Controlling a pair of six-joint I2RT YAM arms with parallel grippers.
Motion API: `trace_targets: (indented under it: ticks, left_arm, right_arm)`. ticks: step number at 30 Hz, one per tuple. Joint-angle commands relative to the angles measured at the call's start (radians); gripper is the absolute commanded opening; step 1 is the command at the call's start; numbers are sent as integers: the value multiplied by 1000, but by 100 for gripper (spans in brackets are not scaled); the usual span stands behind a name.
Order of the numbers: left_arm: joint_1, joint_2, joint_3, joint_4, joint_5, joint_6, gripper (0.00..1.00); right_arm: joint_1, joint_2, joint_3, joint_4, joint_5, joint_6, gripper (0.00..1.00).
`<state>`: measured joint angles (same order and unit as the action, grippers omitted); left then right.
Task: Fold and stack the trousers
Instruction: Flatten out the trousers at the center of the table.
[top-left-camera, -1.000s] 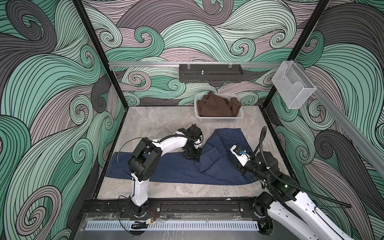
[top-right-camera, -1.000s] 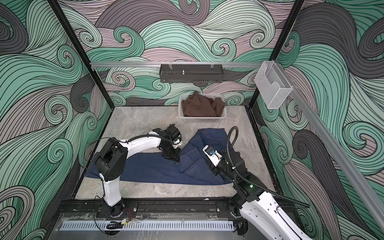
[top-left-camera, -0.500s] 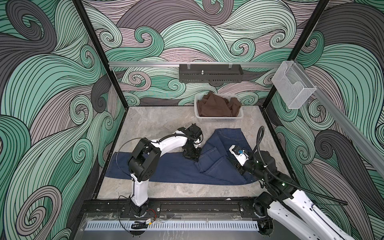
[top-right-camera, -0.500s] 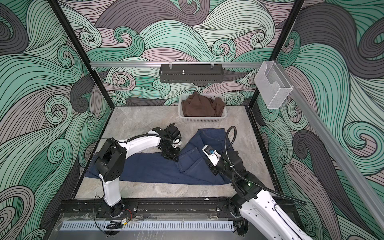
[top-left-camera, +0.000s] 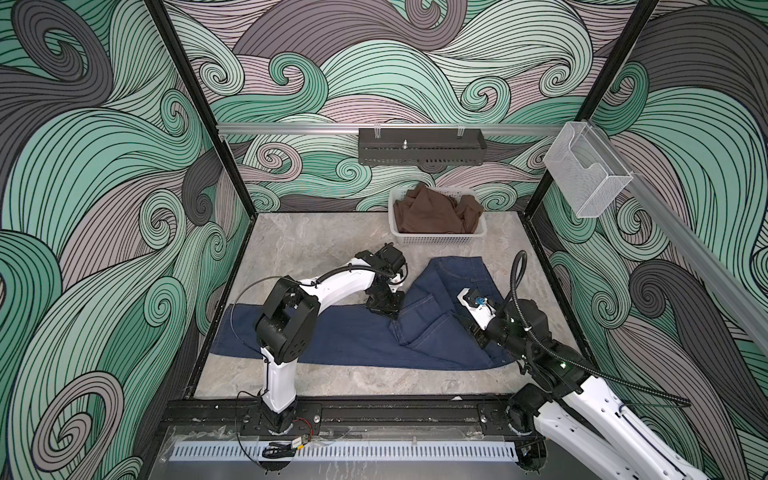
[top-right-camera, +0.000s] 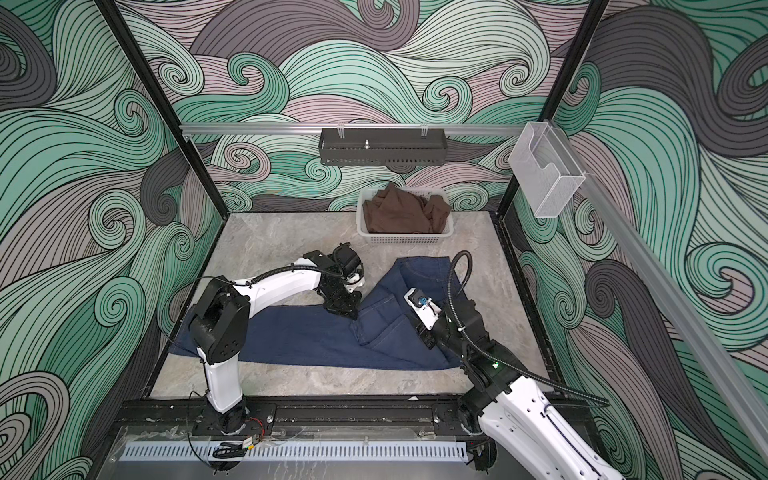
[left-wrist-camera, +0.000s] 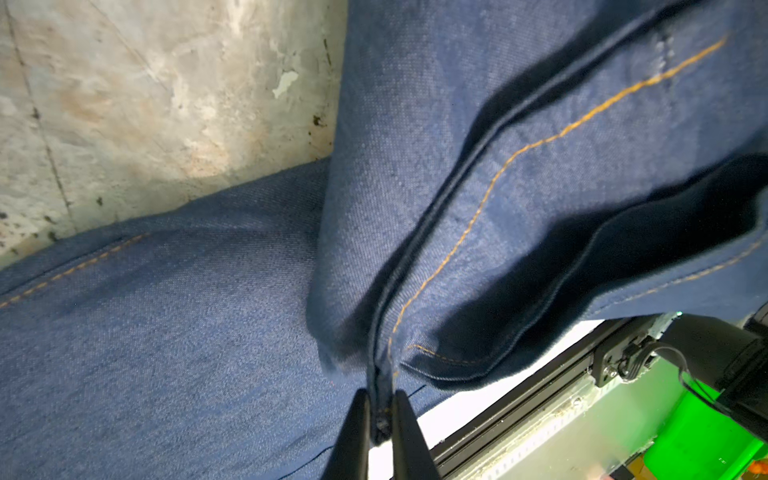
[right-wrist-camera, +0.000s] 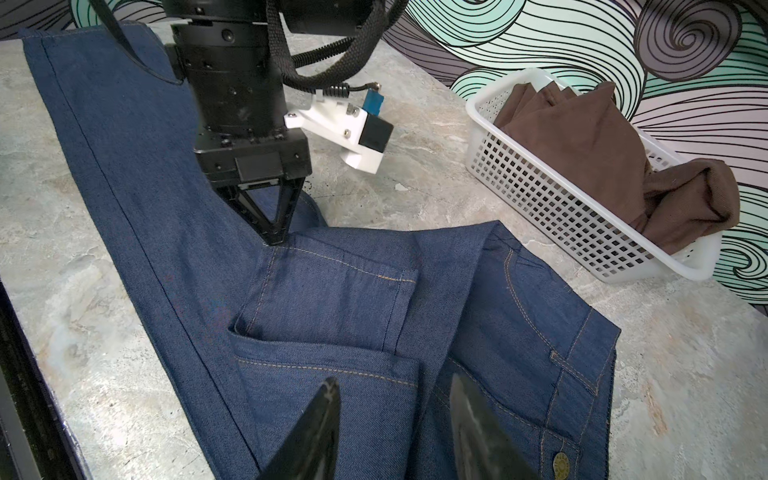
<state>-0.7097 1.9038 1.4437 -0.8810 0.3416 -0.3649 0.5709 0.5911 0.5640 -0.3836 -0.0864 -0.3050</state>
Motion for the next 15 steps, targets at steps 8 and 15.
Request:
trace_targets:
  ticks: [8,15]
  left_arm:
    - [-9,56,30,-32,23,20,24]
    - [-10,28,52,-24,34,22,0]
  right_arm:
    - [-17,3,-12,48,-20,12,45]
    - [-25,6,-16,50,-17,16,45]
